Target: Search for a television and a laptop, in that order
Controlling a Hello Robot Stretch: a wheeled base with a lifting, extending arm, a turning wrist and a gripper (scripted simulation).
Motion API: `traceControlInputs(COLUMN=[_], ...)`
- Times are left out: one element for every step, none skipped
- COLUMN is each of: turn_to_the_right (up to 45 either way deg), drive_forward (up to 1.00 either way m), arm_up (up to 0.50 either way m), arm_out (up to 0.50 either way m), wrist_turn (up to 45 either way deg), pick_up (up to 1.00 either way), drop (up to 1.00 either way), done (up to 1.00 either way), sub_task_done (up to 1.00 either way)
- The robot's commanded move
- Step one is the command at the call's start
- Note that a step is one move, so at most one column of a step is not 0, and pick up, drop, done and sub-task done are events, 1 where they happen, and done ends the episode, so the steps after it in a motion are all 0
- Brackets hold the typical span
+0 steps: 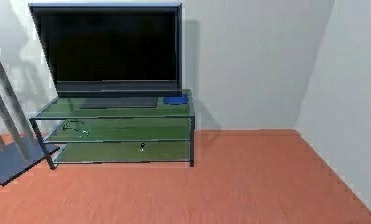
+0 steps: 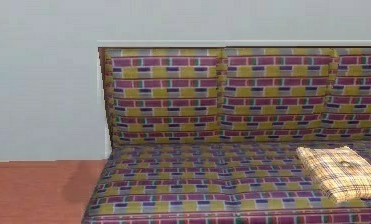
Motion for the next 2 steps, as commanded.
traceControlInputs(turn_to_the_right=[-3.0,0.0], drive_forward=[0.0,1.0], arm_up=[0.0,0.0], arm_out=[0.0,0.0], wrist_turn=[0.0,0.0], pick_up=[0.0,0.0], drop=[0.0,0.0], done=[0.0,0.0], sub_task_done=[0.0,0.0])
